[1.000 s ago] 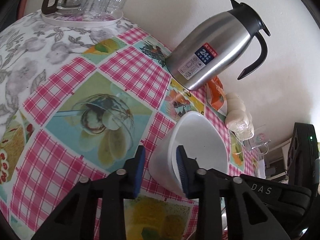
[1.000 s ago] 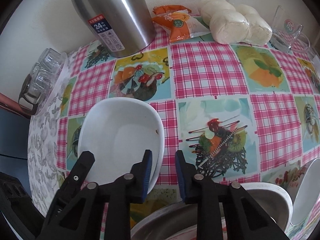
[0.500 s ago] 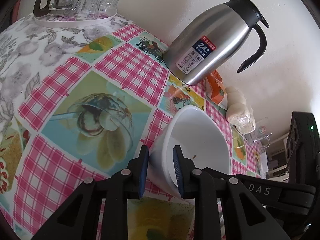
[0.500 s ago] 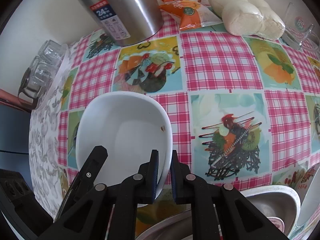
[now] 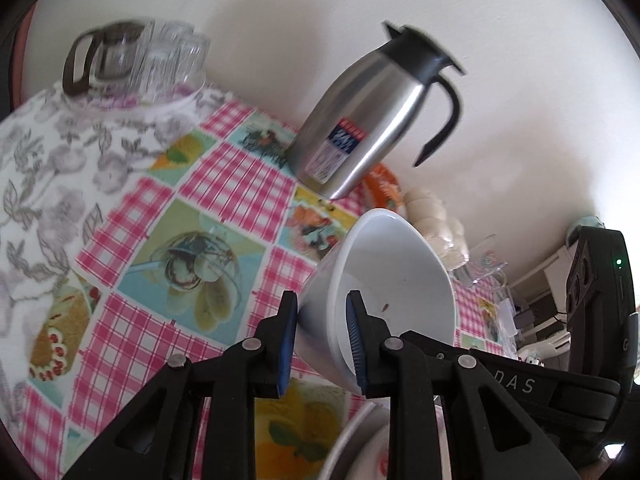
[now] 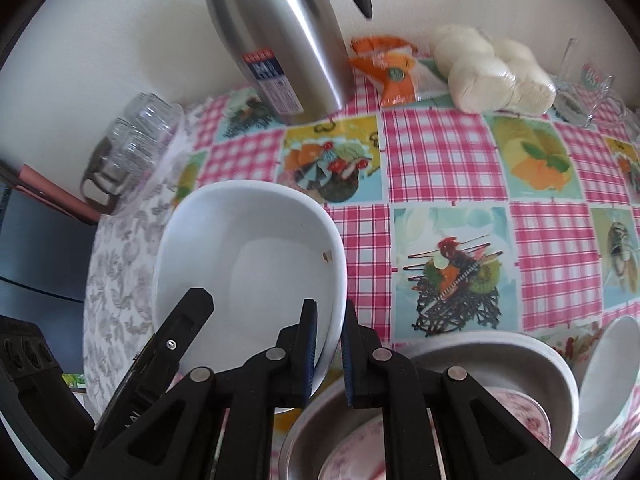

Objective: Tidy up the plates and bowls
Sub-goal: 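Lift the white bowl with both tools and carry it over the stack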

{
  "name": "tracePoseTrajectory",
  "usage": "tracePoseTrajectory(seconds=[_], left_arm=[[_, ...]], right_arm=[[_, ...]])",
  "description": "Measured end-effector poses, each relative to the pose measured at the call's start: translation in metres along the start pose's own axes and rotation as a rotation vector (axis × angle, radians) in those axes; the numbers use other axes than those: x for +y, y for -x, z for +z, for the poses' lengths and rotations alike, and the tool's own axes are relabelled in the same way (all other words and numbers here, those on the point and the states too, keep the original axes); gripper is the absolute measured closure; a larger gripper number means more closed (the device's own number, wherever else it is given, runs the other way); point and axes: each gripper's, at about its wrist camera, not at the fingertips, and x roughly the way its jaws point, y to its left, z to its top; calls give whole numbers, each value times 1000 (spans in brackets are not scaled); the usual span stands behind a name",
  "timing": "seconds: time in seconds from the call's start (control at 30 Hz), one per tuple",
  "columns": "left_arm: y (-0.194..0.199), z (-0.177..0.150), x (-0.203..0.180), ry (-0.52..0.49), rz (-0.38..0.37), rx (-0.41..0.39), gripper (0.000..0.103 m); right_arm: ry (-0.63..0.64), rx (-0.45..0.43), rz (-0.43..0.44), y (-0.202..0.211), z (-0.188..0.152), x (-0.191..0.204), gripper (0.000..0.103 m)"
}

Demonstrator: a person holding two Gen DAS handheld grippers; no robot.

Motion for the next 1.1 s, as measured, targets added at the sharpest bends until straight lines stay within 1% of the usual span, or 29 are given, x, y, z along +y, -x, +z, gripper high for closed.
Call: tracePoseTrajectory(seconds=[0.13,0.2,0.23,0.27,0.33,0.47,0.67,0.83,0.9,1.1], left_arm=[[22,-6,-15,-12,-6,-39,77],[32,-14,-20,13,-21,-64,77],[34,-17,-23,17,-24,-61,77],[35,-20,-29,1,-32,-52,77],[39,-23,-35,-10,-54,-58,77],[50,-33,-54,-55,-77,-65,77],[72,-50,-83,-153,-69,-98,77],[84,-70,-101,-216,-63,-104,77],[86,-76,-105,-230,-55,-111,77],[91,-91,-113,-258,-54,-107,77]], right_arm=[[-4,-32,36,24,-12,-4,91],[-5,-50,47,36,-18,-7,91],[-1,-59,46,43,-22,-8,91],[1,-71,42,50,-26,-11,91],[8,-94,27,63,-34,-16,90],[4,-127,40,87,-44,-29,90],[23,-210,59,123,-62,-41,89],[21,-276,76,148,-82,-55,89],[17,-303,86,156,-91,-60,88],[18,-333,105,164,-112,-71,86]])
